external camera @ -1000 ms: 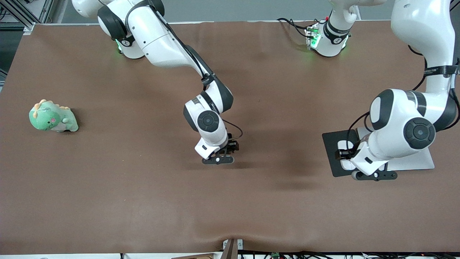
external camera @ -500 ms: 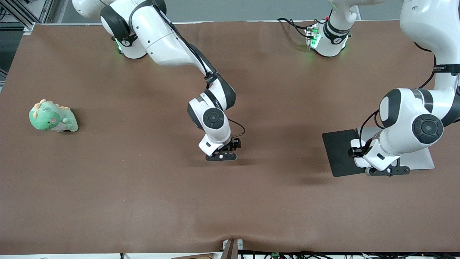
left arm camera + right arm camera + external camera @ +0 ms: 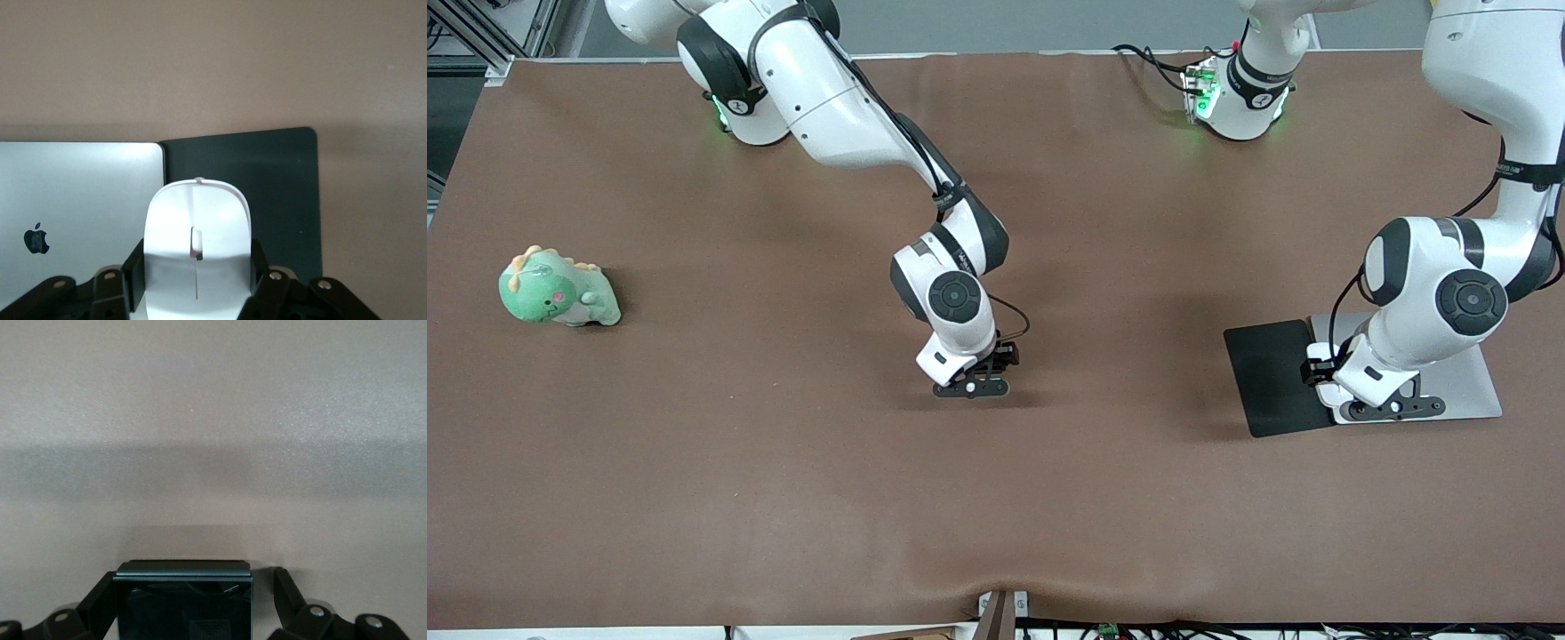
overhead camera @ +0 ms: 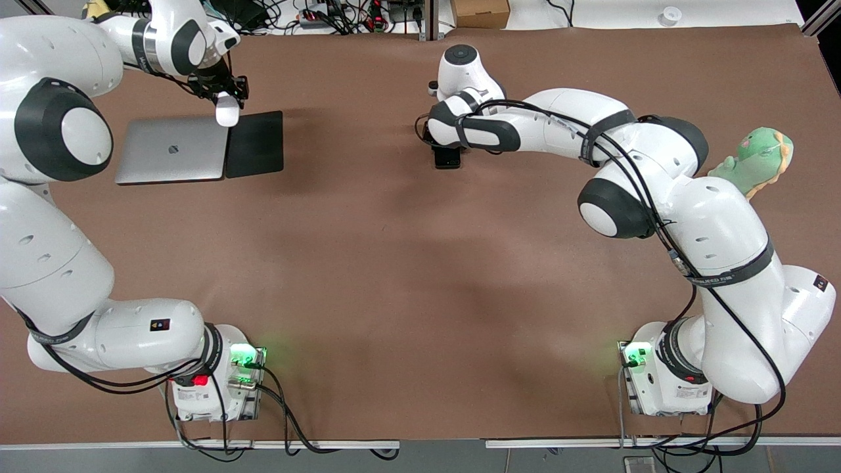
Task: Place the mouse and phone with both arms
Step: 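Lower the mouse onto the pad while the right gripper lifts the phone, then carry the phone beside the plush toy with the right gripper, then release the phone and mouse, raising both grippers away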
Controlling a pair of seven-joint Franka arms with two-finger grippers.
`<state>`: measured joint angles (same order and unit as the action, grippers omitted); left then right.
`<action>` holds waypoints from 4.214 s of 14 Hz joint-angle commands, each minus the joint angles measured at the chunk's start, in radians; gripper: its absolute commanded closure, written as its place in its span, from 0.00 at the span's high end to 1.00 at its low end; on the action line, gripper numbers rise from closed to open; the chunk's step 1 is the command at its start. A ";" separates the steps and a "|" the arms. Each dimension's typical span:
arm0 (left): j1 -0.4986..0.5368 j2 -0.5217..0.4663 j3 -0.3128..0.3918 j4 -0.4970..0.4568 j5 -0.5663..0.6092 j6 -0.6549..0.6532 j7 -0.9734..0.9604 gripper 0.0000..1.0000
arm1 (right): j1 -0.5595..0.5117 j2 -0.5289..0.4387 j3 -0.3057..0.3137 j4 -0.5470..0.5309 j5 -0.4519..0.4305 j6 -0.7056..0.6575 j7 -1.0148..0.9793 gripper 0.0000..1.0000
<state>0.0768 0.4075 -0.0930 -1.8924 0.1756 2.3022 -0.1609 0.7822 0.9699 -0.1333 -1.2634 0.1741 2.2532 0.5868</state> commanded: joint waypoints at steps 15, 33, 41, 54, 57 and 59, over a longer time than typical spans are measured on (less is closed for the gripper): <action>0.109 -0.019 -0.019 -0.205 0.065 0.243 0.015 0.21 | -0.329 -0.466 -0.043 -0.486 -0.018 0.046 -0.384 0.18; 0.074 0.152 -0.086 -0.073 0.064 0.301 0.012 0.24 | -0.834 -0.528 -0.042 -0.903 -0.013 0.356 -0.995 0.23; 0.074 0.172 -0.086 -0.060 0.064 0.301 0.017 1.00 | -0.905 -0.505 -0.042 -0.901 -0.012 0.350 -1.035 1.00; 0.084 -0.013 -0.174 0.269 0.051 -0.272 0.014 1.00 | -0.654 -0.589 -0.042 -0.484 -0.019 -0.226 -0.690 1.00; 0.087 -0.073 -0.179 0.360 0.047 -0.406 0.014 1.00 | -0.640 -0.678 -0.043 -0.476 -0.019 -0.352 -0.631 1.00; 0.089 -0.148 -0.180 0.374 0.033 -0.490 0.017 1.00 | -0.640 -0.718 -0.045 -0.426 -0.021 -0.452 -0.615 1.00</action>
<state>0.1548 0.3300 -0.2593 -1.5297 0.2153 1.8920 -0.1570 0.1383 0.3136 -0.1718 -1.7096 0.1719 1.8835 -0.0638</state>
